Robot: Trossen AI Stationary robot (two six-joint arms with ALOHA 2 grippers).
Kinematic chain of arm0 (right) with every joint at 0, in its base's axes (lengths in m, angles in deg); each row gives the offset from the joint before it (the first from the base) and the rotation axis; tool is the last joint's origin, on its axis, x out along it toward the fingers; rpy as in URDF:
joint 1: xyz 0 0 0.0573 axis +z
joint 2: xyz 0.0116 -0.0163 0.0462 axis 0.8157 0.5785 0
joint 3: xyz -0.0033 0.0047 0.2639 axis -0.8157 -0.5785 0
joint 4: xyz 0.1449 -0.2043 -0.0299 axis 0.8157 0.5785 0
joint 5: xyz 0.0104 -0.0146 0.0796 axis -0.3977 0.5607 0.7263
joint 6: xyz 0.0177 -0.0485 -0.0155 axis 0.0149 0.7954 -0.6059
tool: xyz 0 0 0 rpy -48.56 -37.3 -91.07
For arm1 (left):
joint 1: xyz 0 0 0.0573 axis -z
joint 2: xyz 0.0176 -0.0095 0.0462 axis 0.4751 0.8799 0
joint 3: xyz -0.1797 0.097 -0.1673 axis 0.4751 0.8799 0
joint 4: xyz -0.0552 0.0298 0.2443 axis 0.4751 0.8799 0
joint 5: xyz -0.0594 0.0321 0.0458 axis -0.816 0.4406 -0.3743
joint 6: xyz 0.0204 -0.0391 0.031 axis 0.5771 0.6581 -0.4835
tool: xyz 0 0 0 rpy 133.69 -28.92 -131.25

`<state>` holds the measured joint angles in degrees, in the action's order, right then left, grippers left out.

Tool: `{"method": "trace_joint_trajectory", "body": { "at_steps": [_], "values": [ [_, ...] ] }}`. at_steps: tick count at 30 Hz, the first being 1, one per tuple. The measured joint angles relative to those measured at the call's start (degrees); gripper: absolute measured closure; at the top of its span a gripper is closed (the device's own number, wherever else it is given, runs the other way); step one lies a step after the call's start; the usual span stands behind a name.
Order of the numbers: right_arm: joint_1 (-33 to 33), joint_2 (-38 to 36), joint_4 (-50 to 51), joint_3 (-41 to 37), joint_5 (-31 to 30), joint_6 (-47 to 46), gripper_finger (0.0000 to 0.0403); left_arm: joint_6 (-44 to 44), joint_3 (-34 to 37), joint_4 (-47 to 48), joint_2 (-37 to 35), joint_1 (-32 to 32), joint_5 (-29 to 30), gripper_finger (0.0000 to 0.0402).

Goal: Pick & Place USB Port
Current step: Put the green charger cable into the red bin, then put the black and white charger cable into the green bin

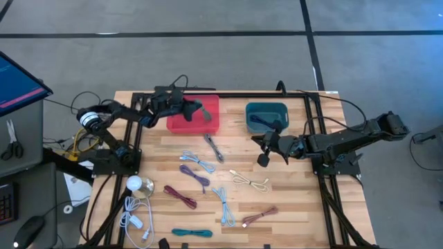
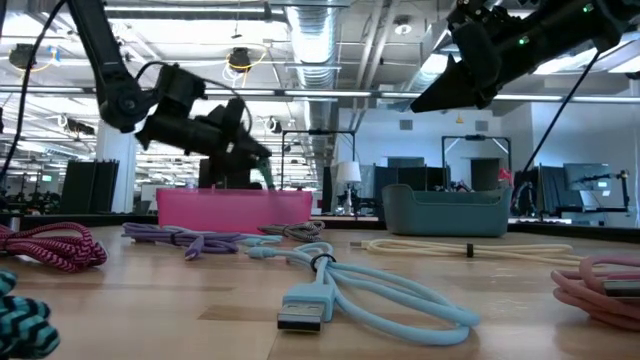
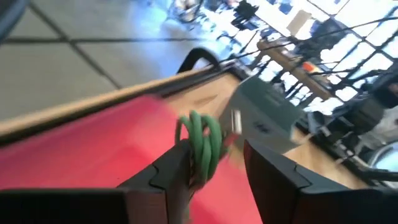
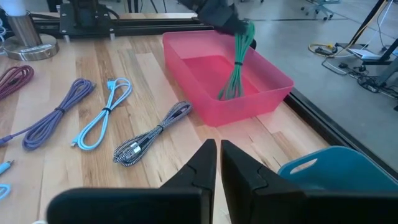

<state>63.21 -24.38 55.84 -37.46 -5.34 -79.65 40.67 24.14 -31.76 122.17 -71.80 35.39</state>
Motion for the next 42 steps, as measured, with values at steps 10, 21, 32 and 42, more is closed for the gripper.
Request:
{"method": "trace_joint_trajectory", "body": {
  "at_steps": [10, 21, 32, 42],
  "values": [
    [0.04, 0.0, 0.0, 0.0, 0.0, 0.0, 0.0388, -6.97, -3.63, 9.93, -1.09, 0.04, 0.04, 0.026],
    [0.04, 0.0, -0.02, 0.02, 0.0, -0.11, 0.0388, -14.46, -3.65, 21.69, -17.05, -1.6, 3.31, 0.0263],
    [0.04, 0.0, -0.05, 0.02, 0.04, -0.09, 0.0387, -15.3, -3.65, 35.35, -26.65, -0.01, 4.82, 0.0263],
    [-0.47, 0.01, 0.27, 0.02, 0.51, 1.75, 0.0388, -23.55, -3.65, 34.94, -26.69, 4.44, 4.74, 0.0263]
  ]
}}
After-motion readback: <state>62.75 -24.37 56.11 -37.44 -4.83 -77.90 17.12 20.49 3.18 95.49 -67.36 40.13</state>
